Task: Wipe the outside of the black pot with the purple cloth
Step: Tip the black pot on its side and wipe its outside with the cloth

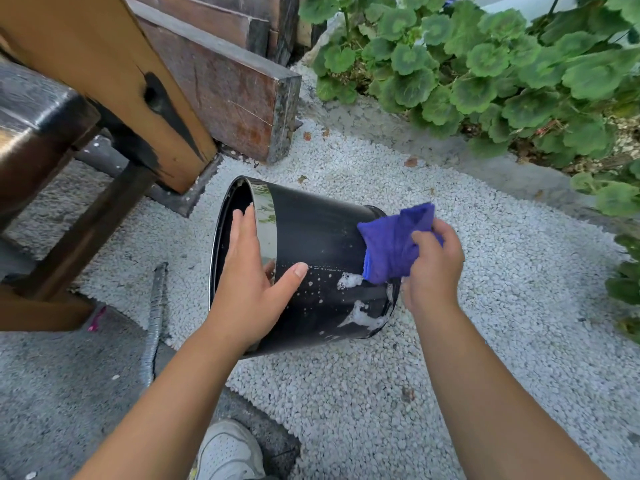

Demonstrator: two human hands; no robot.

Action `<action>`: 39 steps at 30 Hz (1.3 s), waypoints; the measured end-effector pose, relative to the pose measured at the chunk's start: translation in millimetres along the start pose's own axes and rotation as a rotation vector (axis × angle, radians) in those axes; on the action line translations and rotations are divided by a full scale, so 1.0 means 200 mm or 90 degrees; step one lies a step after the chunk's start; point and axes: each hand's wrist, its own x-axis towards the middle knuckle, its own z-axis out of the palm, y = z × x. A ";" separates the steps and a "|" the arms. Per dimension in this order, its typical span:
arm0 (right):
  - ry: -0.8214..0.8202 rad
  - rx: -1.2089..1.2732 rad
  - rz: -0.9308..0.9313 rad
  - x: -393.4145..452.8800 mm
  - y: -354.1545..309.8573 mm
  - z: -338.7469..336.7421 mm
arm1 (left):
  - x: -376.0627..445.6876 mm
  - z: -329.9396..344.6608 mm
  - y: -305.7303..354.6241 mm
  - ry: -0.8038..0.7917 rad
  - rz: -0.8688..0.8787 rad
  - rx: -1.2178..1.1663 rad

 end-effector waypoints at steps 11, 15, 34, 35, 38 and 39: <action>-0.323 0.574 0.185 -0.15 -0.34 0.22 | -0.04 -0.02 -0.02 0.022 0.141 0.090; -0.358 0.476 0.173 -0.25 -0.33 0.31 | -0.03 -0.01 -0.02 0.028 0.173 0.097; -0.320 -0.074 0.022 -0.44 -0.10 0.41 | 0.02 0.04 0.02 0.056 0.133 -0.039; -0.319 -0.121 0.009 -0.43 -0.11 0.40 | 0.02 0.04 0.02 0.060 0.129 -0.035; -0.408 -0.203 0.038 -0.39 -0.12 0.36 | 0.02 0.02 -0.01 0.067 0.128 -0.048; -0.443 -0.234 0.038 -0.38 -0.12 0.36 | 0.02 0.01 -0.02 0.066 0.122 -0.054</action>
